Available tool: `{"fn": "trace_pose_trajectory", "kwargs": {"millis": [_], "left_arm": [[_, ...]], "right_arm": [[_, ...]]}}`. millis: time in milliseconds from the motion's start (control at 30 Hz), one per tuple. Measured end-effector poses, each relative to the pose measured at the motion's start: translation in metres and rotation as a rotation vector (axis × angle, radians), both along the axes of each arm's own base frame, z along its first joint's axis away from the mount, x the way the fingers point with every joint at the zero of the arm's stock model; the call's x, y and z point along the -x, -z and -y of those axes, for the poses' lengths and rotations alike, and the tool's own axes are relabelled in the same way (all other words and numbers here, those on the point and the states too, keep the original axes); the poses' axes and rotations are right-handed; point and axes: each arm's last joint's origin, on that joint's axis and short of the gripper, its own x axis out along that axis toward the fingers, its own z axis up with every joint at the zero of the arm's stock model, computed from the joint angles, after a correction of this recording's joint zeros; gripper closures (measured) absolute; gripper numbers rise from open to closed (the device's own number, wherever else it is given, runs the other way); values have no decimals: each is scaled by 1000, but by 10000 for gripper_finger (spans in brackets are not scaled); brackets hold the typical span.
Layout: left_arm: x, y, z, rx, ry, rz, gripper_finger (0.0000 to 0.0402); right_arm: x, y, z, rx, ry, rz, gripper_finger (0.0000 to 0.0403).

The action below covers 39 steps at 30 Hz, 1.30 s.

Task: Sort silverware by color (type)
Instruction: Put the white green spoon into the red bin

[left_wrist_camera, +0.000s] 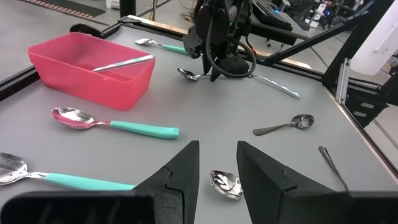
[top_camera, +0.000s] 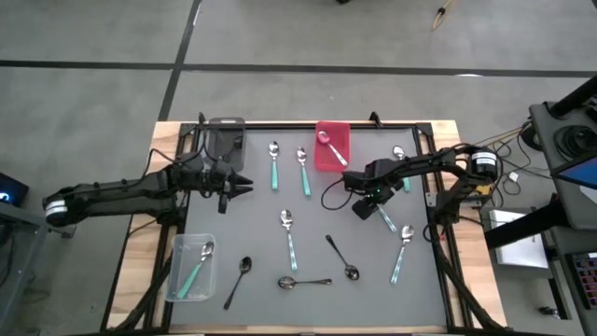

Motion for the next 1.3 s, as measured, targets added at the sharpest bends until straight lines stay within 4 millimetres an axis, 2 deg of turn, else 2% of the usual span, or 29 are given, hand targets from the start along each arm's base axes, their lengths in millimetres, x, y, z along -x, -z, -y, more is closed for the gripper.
{"fn": "trace_pose_trajectory", "kwargs": {"millis": [167, 267, 600, 833, 967, 1133, 1300], "left_arm": [[-1, 1, 0, 4, 0, -10, 312], [-2, 2, -1, 3, 0, -9, 312], [-3, 2, -1, 4, 0, -10, 312], [-3, 3, -1, 54, -15, -12, 312], [-3, 3, -1, 91, -26, -8, 312], [-5, 0, -2, 111, -33, 28, 312], [-6, -5, -2, 109, -34, 71, 312]], "right_arm": [[0, 1, 0, 2, -2, 5, 257], [0, 1, 0, 2, -1, 9, 272], [-3, 2, 0, 11, 15, 28, 382], [-4, -2, 1, 68, -4, 54, 386], [-3, -12, 3, 126, -21, 106, 387], [3, -36, 2, 149, -28, 214, 388], [-2, -61, -3, 189, -58, 432, 389]]}}
